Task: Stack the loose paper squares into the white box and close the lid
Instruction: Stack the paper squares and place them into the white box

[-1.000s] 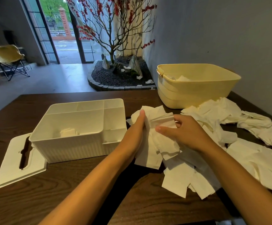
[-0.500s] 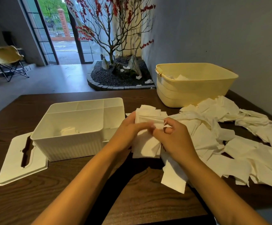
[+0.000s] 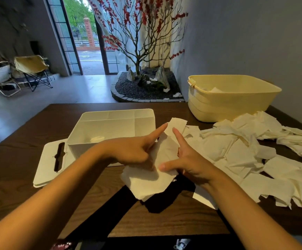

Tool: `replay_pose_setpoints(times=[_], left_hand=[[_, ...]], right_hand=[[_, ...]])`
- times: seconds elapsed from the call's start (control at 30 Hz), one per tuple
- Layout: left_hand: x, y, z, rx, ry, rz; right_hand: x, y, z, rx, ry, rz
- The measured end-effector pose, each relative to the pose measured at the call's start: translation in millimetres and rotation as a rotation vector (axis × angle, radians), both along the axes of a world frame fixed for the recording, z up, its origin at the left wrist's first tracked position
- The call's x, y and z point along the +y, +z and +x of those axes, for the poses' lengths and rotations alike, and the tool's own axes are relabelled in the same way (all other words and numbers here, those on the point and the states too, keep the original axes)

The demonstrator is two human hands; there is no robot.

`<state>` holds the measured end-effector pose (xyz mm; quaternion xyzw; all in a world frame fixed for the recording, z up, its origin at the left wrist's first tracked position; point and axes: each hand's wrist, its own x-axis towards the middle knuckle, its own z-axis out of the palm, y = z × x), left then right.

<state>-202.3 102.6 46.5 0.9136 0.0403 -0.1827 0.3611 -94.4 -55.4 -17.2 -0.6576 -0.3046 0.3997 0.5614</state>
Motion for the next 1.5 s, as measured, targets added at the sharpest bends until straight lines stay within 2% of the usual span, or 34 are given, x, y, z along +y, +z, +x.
replay_pose_setpoints(times=[0.1, 0.27, 0.5, 0.7, 0.8, 0.9, 1.17, 1.37, 1.5], left_hand=[[4.0, 4.4, -7.6, 0.041, -0.002, 0.046], [6.3, 2.9, -15.2, -0.058, 0.042, 0.143], [8.1, -22.9, -19.9, -0.279, 0.138, 0.262], [18.0, -56.3, -51.1, -0.408, 0.288, 0.093], [13.4, -79.9, -64.7, -0.554, 0.544, -0.229], [2.2, -99.1, -63.8, -0.617, 0.780, -0.467], [-7.1, -105.8, -50.6, -0.694, 0.993, -0.578], [-7.6, -108.8, -47.1, -0.709, 1.024, -0.665], [-21.6, -106.8, -34.9, -0.731, 1.021, -0.740]], right_hand=[[4.4, -1.9, -6.0, -0.092, 0.049, 0.020], [9.2, -5.3, -11.6, -0.471, -0.004, -0.017], [12.8, -20.0, -17.0, -0.568, -0.151, -0.016], [11.8, -33.5, -18.3, -0.472, -0.239, 0.084], [15.4, -36.0, -23.2, -0.317, -0.300, 0.152], [19.4, -36.9, -29.9, -0.299, -0.276, 0.153], [27.2, -42.5, -43.1, -0.217, -0.308, 0.150], [17.0, -35.5, -38.1, -0.203, -0.208, 0.138], [21.4, -43.1, -45.4, -0.210, -0.315, 0.128]])
